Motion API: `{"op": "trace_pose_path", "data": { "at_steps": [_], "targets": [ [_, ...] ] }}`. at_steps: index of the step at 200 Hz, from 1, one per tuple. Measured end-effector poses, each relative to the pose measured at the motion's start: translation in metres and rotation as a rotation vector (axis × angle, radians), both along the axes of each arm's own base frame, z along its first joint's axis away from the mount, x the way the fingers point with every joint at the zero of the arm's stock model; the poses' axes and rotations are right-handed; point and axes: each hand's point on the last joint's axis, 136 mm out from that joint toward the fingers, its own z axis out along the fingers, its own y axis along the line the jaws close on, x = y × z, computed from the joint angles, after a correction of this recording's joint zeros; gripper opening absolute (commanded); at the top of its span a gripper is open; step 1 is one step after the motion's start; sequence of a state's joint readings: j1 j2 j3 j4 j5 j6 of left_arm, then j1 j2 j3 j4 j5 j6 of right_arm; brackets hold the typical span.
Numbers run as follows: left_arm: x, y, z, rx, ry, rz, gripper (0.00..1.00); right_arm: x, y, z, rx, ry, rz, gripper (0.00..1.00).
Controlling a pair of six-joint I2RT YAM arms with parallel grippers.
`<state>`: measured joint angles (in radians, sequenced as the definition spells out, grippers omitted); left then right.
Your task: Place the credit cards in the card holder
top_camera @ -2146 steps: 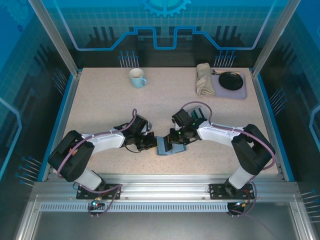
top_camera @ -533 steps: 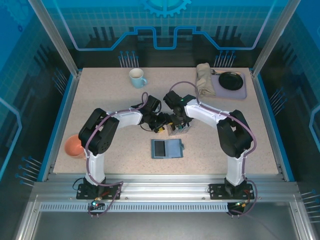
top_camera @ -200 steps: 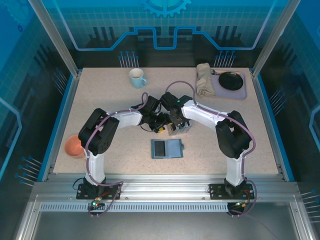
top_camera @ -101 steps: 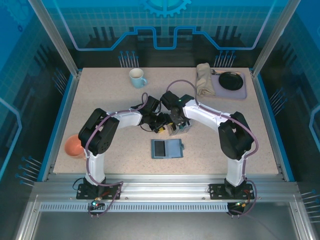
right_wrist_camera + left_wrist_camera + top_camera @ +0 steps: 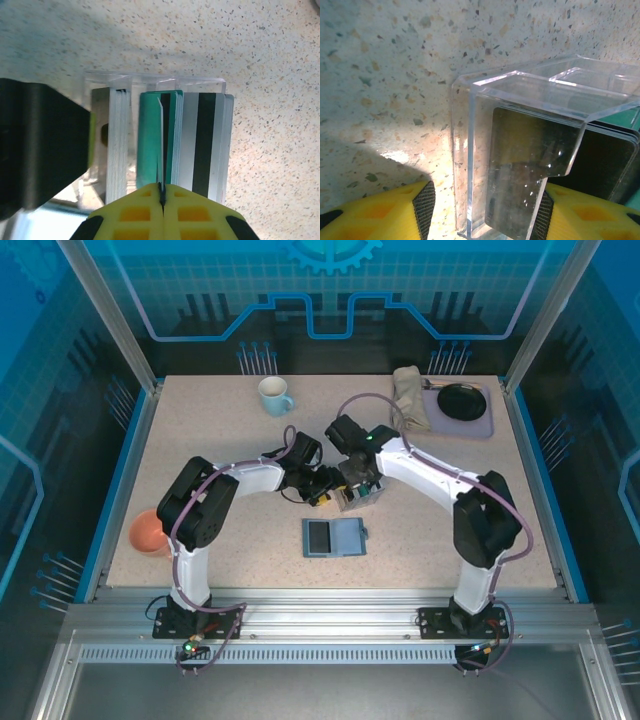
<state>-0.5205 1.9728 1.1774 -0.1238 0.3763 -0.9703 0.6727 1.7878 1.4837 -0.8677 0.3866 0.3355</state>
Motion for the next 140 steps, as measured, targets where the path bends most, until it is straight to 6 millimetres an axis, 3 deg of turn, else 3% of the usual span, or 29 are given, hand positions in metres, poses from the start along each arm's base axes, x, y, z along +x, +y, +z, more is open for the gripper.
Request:
{"op": "trace_pose_path", "data": {
  "at_steps": [33, 55, 105, 140],
  "targets": [
    [-0.005, 0.003, 0.004, 0.001, 0.001, 0.000, 0.60, -0.011, -0.002, 0.030, 0.190, -0.002, -0.026, 0.04],
    [-0.005, 0.003, 0.018, -0.011, -0.021, 0.000, 0.63, -0.019, -0.008, 0.043, 0.332, 0.012, -0.058, 0.03],
    [-0.028, 0.015, 0.092, -0.115, -0.180, -0.001, 0.71, -0.036, -0.028, 0.053, 0.750, 0.073, -0.212, 0.01],
    [-0.050, 0.015, 0.136, -0.267, -0.271, -0.014, 0.73, -0.045, -0.011, 0.066, 0.975, 0.134, -0.213, 0.02]
  ]
}}
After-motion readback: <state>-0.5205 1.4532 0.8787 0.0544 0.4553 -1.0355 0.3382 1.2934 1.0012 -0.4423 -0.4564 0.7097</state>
